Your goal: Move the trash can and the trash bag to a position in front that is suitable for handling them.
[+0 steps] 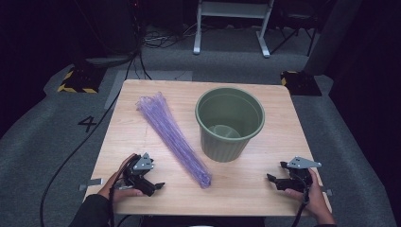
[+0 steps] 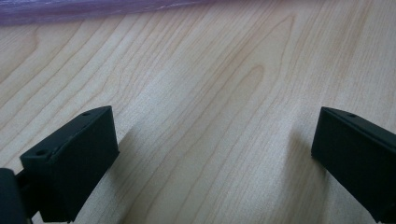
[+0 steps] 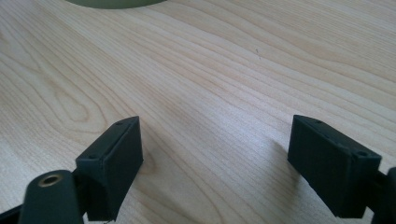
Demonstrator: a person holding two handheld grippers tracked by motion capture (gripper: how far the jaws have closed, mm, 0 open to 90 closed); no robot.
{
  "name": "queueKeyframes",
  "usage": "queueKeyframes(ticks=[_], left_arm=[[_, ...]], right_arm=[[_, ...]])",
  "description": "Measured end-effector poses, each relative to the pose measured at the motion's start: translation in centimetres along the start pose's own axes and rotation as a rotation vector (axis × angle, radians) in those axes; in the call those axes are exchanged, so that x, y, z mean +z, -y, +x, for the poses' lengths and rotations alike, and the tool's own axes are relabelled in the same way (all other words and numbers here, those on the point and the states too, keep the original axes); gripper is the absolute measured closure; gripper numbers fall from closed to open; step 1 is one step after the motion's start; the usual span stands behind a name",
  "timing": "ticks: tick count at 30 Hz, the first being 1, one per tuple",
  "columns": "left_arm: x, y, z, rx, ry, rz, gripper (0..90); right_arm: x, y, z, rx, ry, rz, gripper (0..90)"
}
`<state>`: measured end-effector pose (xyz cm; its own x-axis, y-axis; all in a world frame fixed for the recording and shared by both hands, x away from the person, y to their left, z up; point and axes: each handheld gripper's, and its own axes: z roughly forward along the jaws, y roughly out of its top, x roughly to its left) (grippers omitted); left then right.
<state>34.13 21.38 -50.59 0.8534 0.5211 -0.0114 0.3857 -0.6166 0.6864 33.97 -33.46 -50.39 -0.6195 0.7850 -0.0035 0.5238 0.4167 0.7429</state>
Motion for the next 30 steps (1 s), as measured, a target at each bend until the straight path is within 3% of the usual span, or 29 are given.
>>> queueKeyframes(ticks=[8,13,18,20,21,25,30], left_arm=[[0.0,0.0,0.0,0.0,0.0,-0.001,0.2],[-0.1,0.1,0.0,-0.002,-0.003,-0.001,0.5],[-0.1,0.1,0.0,-0.001,-0.002,-0.001,0.5],[-0.1,0.1,0.0,0.0,0.002,-0.002,0.5],[0.0,0.1,0.0,0.001,0.003,-0.003,0.5],[0.0,0.1,0.0,0.001,0.003,-0.002,0.5],[-0.1,0.1,0.0,0.0,0.001,-0.001,0.5]], right_arm=[[0.0,0.0,0.2,0.009,0.011,0.003,17.6],[-0.1,-0.6,0.7,0.005,-0.007,-0.019,19.9],[-0.1,-1.9,2.8,-0.021,-0.05,-0.07,24.7],[0.3,-2.9,4.3,-0.025,-0.107,-0.087,27.6],[0.3,-2.9,4.3,-0.025,-0.107,-0.087,27.6],[1.2,-4.2,7.5,-0.095,-0.174,-0.094,35.6],[1.9,-5.0,9.6,-0.128,-0.226,-0.099,37.7]])
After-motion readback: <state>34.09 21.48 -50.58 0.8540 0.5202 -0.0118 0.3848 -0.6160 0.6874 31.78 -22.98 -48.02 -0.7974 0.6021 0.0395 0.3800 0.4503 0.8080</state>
